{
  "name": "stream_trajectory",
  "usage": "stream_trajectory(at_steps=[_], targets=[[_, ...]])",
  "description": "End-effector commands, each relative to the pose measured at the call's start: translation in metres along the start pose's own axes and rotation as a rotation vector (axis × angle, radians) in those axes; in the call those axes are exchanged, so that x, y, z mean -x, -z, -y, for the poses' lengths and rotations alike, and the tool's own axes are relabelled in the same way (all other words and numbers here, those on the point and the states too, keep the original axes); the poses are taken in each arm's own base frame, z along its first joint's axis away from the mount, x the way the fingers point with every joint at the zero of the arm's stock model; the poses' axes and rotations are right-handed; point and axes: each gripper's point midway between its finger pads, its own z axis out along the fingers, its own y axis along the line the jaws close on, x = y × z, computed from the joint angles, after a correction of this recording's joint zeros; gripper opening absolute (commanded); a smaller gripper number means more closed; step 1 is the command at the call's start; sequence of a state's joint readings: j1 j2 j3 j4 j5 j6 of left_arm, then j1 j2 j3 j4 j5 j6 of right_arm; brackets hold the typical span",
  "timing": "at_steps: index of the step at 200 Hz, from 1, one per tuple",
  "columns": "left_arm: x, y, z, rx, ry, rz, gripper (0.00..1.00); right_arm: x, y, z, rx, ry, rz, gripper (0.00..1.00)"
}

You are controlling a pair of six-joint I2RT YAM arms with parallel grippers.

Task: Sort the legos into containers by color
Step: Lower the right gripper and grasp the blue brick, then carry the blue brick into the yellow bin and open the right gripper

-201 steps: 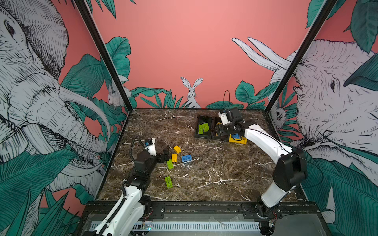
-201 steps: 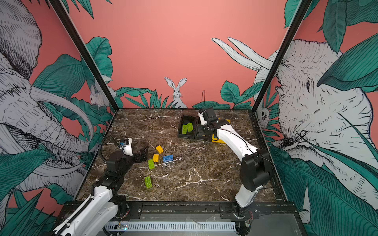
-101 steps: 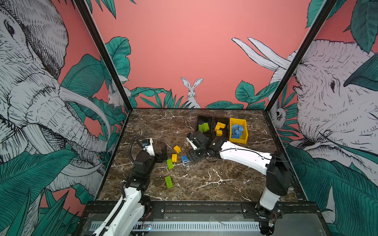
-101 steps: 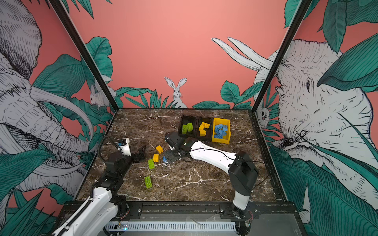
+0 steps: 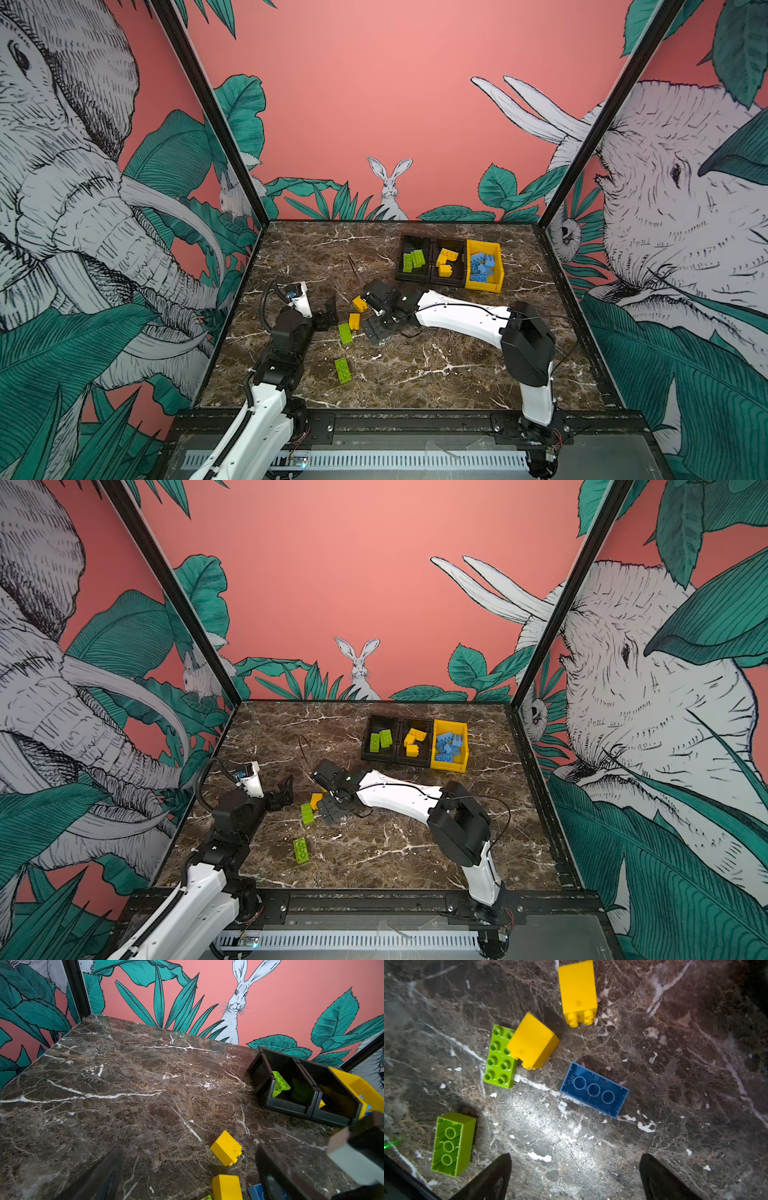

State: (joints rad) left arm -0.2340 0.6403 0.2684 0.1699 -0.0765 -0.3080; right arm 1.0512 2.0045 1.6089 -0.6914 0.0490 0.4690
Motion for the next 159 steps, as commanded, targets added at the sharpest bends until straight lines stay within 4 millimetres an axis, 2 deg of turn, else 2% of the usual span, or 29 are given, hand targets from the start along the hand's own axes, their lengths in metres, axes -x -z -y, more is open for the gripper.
stream_trajectory(at_steps=[1, 41, 99, 159], targets=[[0.003, 0.002, 0.001, -0.008, 0.016, 0.010, 0.99, -0.002, -0.010, 0.005, -0.044, -0.015, -0.046, 0.96], [0.005, 0.006, -0.002, 0.009, 0.017, 0.023, 0.99, 0.006, -0.037, 0.014, -0.042, -0.090, -0.064, 0.95], [0.008, 0.009, -0.001, 0.002, 0.018, 0.037, 0.99, 0.012, -0.058, 0.022, -0.053, -0.125, -0.084, 0.91], [0.009, 0.010, 0.001, -0.006, 0.016, 0.038, 0.99, 0.013, -0.066, 0.027, -0.038, -0.142, -0.093, 0.72]])
